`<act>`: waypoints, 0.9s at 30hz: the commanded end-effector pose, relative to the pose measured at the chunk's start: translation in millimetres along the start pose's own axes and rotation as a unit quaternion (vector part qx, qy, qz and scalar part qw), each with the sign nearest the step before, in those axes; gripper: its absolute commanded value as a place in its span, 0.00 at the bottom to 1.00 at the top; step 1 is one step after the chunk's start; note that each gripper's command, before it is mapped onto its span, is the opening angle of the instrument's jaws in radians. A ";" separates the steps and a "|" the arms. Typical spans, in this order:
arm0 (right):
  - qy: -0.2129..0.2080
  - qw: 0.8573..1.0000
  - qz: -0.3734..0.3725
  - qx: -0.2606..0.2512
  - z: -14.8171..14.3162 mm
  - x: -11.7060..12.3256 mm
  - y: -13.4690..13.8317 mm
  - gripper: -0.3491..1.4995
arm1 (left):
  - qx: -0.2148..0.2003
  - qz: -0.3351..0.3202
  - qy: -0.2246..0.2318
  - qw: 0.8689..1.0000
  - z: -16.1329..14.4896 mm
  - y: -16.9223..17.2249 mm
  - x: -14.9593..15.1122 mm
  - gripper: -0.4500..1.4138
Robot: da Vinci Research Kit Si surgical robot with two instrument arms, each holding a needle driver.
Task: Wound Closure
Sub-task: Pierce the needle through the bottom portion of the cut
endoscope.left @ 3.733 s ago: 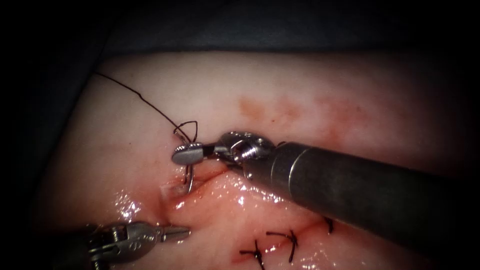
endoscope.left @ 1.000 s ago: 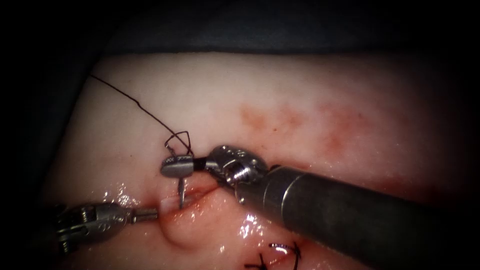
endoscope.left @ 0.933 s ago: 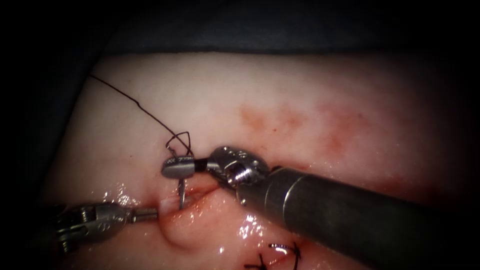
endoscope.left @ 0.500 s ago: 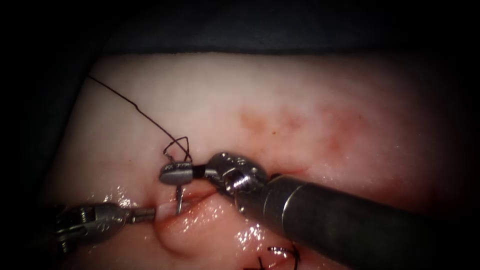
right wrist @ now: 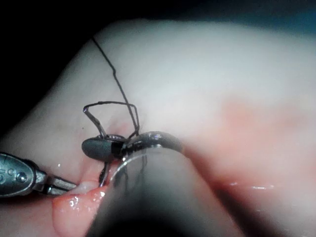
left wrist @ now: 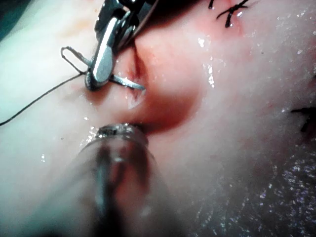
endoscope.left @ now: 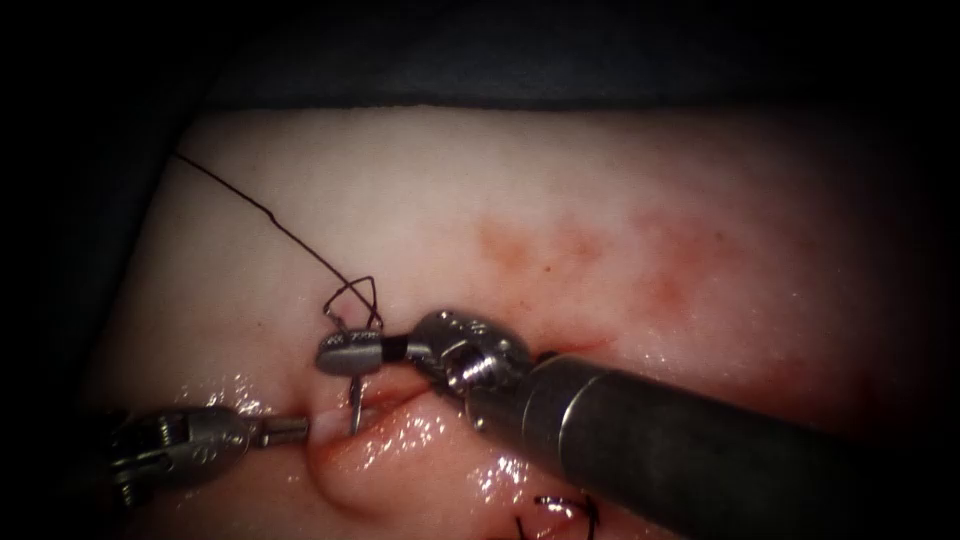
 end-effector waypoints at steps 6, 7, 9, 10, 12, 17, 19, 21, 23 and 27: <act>0.011 0.998 0.056 -0.005 1.6 0.7 -0.2 0.00 | 0.001 0.000 0.001 1.000 0.9 -0.3 0.5 0.00; 0.014 0.998 0.065 -0.007 1.7 0.7 -0.2 0.00 | 0.001 0.000 0.001 1.000 0.9 -0.3 0.5 0.00; 0.016 0.996 0.082 -0.012 1.8 0.6 -0.1 0.00 | 0.002 0.000 0.000 1.000 0.9 -0.3 0.6 0.00; 0.016 0.996 0.085 -0.013 1.8 0.5 -0.1 0.00 | 0.001 0.000 0.000 1.000 0.9 -0.3 0.6 0.00; 0.013 0.995 0.099 -0.016 1.8 0.3 -0.2 0.00 | 0.001 0.000 0.000 1.000 0.9 -0.3 0.6 0.00; 0.010 0.993 0.118 -0.017 2.1 -0.2 -0.7 0.00 | 0.001 -0.001 0.000 1.000 0.9 -0.4 0.7 0.00; 0.006 0.990 0.137 -0.014 2.2 -0.5 -1.0 0.00 | 0.001 -0.001 0.000 1.000 0.9 -0.4 0.8 0.00; 0.002 0.988 0.153 -0.011 2.4 -0.8 -1.2 0.00 | 0.001 -0.001 0.000 1.000 1.0 -0.4 0.8 0.00; -0.002 0.985 0.175 -0.008 2.5 -1.2 -1.4 0.00 | 0.001 -0.001 0.000 1.000 1.0 -0.4 0.8 0.00; -0.010 0.976 0.216 -0.002 2.5 -1.6 -1.7 0.00 | 0.001 -0.001 0.000 1.000 1.0 -0.4 0.8 0.00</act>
